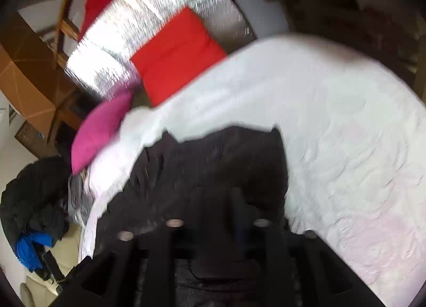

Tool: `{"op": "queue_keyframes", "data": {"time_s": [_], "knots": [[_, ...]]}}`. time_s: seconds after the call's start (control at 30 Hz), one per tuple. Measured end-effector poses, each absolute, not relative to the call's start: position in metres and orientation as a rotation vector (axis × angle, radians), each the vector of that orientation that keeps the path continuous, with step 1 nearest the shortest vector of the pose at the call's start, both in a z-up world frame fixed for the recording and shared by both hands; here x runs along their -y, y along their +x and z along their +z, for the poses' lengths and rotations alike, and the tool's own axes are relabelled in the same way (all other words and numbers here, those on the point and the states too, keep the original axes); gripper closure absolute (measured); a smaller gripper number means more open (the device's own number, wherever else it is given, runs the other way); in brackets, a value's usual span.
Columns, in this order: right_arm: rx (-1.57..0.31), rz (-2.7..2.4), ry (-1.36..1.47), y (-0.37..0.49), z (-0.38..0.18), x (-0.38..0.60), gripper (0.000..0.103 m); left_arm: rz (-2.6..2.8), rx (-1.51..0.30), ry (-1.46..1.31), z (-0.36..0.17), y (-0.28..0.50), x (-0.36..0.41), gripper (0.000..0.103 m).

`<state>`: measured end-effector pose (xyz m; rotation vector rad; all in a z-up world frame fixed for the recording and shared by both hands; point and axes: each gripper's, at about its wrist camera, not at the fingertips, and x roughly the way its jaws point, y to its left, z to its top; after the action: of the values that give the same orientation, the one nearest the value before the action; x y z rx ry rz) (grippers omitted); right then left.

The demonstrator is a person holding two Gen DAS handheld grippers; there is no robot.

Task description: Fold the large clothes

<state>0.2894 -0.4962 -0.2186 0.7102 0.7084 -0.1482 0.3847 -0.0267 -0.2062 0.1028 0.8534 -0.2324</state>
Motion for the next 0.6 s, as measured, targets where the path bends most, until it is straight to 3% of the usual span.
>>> {"op": "queue_keyframes", "data": {"time_s": [0.03,0.07,0.13,0.2,0.27,0.33,0.5,0.6], "knots": [[-0.689,-0.144,0.715,0.288,-0.214,0.496,0.013,-0.231,-0.844,0.094,-0.205,0.386,0.025,0.022],[-0.663,-0.134,0.719,0.284,-0.210,0.494,0.008,-0.227,-0.835,0.083,-0.202,0.385,0.023,0.022],[-0.611,-0.100,0.671,0.279,-0.204,0.480,0.008,-0.212,-0.841,0.073,-0.203,0.388,0.018,0.022],[-0.647,-0.053,0.530,0.289,-0.199,0.451,0.013,-0.194,-0.865,0.082,-0.209,0.392,0.017,0.022],[-0.677,-0.032,0.451,0.291,-0.202,0.433,0.045,-0.188,-0.903,0.112,-0.218,0.395,0.021,0.022],[-0.773,0.002,0.404,0.308,-0.216,0.411,0.065,-0.188,-0.935,0.153,-0.226,0.396,0.027,0.022],[-1.013,-0.039,0.291,0.334,-0.268,0.391,0.064,-0.188,-0.962,0.218,-0.235,0.392,0.035,0.021],[-0.984,-0.031,0.293,0.336,-0.254,0.390,0.064,-0.191,-0.945,0.198,-0.228,0.391,0.032,0.022]]}}
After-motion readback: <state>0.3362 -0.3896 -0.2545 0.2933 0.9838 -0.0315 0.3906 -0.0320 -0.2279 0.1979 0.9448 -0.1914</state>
